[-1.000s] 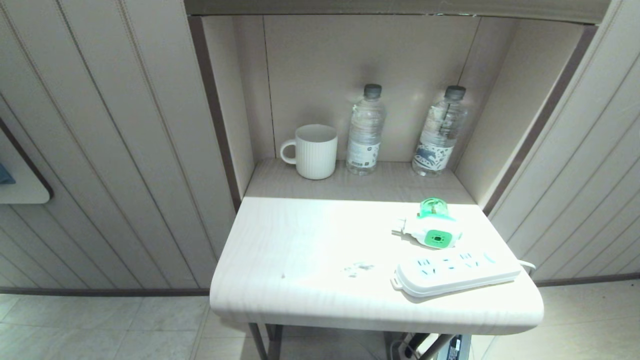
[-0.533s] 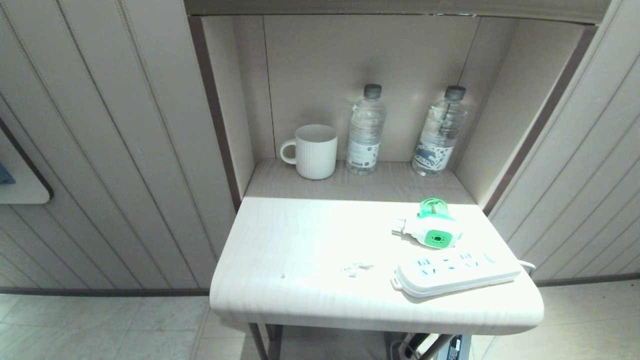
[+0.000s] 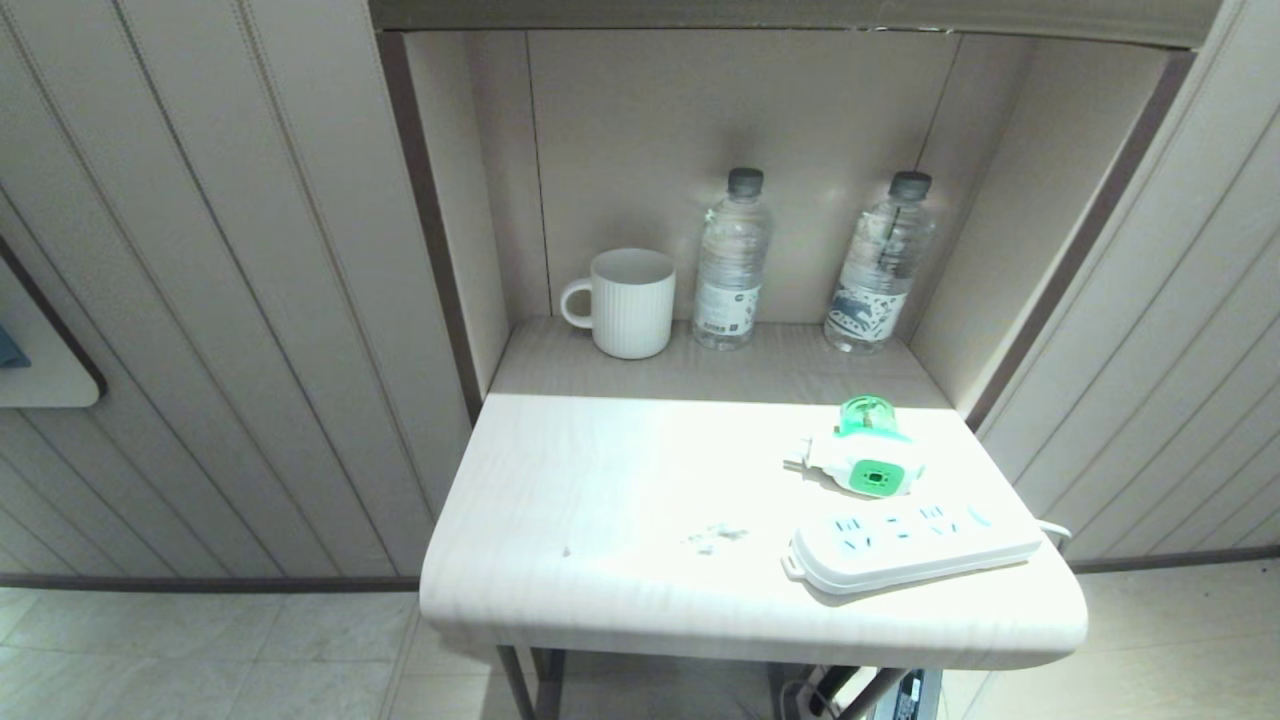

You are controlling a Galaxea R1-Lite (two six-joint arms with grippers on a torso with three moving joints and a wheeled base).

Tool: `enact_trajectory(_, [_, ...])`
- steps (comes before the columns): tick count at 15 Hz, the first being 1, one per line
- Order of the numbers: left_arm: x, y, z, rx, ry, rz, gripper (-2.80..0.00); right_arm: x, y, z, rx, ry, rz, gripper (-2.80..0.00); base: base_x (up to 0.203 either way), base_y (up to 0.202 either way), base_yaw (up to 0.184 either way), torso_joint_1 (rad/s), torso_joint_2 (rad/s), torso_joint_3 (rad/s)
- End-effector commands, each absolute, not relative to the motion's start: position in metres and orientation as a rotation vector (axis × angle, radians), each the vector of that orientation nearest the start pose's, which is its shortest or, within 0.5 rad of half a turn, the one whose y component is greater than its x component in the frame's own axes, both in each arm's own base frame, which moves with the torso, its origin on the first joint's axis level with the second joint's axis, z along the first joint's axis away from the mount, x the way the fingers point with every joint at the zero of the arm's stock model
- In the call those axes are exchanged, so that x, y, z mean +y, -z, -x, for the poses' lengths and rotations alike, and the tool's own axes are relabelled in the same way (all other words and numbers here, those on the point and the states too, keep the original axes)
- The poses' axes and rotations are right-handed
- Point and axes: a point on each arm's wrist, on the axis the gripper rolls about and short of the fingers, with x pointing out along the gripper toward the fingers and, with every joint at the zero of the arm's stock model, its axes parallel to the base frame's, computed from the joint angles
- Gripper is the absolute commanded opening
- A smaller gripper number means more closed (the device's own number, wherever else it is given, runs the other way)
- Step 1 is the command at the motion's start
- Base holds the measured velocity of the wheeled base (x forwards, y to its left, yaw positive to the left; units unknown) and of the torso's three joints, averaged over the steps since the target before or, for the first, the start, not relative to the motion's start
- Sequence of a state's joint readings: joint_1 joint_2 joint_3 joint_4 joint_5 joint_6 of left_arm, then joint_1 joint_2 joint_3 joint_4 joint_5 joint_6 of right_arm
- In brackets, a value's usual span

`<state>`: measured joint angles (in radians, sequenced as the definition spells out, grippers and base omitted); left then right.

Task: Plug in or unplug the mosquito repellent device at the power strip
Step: Place the mosquito repellent liquid on the table

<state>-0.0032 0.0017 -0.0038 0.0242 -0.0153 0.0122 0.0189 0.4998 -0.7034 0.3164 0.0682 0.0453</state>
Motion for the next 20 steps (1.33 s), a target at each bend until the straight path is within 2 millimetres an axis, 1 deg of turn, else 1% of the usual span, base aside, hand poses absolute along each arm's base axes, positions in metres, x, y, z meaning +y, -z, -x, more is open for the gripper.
enact_trajectory(1, [0.0, -0.074, 0.023, 0.021, 0.019, -0.012, -2.8, 0.004, -0.274, -0.062, 0.281, -0.116, -0.079, -2.8, 0.0, 0.0, 0.0, 0.0, 0.0, 0.0])
enact_trajectory(3, [0.0, -0.074, 0.023, 0.023, 0.019, -0.012, -2.8, 0.013, -0.298, -0.094, 0.348, -0.194, -0.097, -2.8, 0.0, 0.0, 0.0, 0.0, 0.0, 0.0])
enact_trajectory(4, [0.0, -0.074, 0.023, 0.021, 0.019, -0.012, -2.8, 0.019, -0.307, -0.108, 0.41, -0.223, -0.109, -2.8, 0.0, 0.0, 0.0, 0.0, 0.0, 0.0])
enact_trajectory(5, [0.0, -0.074, 0.023, 0.021, 0.02, -0.012, -2.8, 0.026, -0.314, -0.123, 0.498, -0.244, -0.124, -2.8, 0.0, 0.0, 0.0, 0.0, 0.0, 0.0])
enact_trajectory(6, [0.0, -0.074, 0.023, 0.021, 0.019, -0.012, -2.8, 0.035, -0.316, -0.138, 0.602, -0.253, -0.139, -2.8, 0.0, 0.0, 0.0, 0.0, 0.0, 0.0])
enact_trajectory(8, [0.0, -0.074, 0.023, 0.021, 0.019, -0.012, -2.8, 0.054, -0.314, -0.163, 0.772, -0.239, -0.146, -2.8, 0.0, 0.0, 0.0, 0.0, 0.0, 0.0])
enact_trajectory(10, [0.0, -0.074, 0.023, 0.021, 0.019, -0.012, -2.8, 0.068, -0.31, -0.182, 0.852, -0.218, -0.131, -2.8, 0.0, 0.0, 0.0, 0.0, 0.0, 0.0])
enact_trajectory(13, [0.0, -0.074, 0.023, 0.021, 0.019, -0.012, -2.8, 0.081, -0.301, -0.209, 0.911, -0.2, -0.124, -2.8, 0.0, 0.0, 0.0, 0.0, 0.0, 0.0])
enact_trajectory(15, [0.0, -0.074, 0.023, 0.021, 0.019, -0.012, -2.8, 0.086, -0.302, -0.221, 0.909, -0.188, -0.16, -2.8, 0.0, 0.0, 0.0, 0.0, 0.0, 0.0])
enact_trajectory(16, [0.0, -0.074, 0.023, 0.022, 0.019, -0.012, -2.8, 0.089, -0.305, -0.223, 0.899, -0.186, -0.181, -2.8, 0.0, 0.0, 0.0, 0.0, 0.0, 0.0])
enact_trajectory(17, [0.0, -0.074, 0.023, 0.022, 0.019, -0.012, -2.8, 0.092, -0.306, -0.226, 0.896, -0.187, -0.195, 0.0, 0.0, 0.0, 0.0, 0.0, 0.0, 0.0])
enact_trajectory(20, [0.0, -0.074, 0.023, 0.021, 0.019, -0.012, -2.8, 0.1, -0.301, -0.24, 0.918, -0.171, -0.22, 0.0, 0.0, 0.0, 0.0, 0.0, 0.0, 0.0])
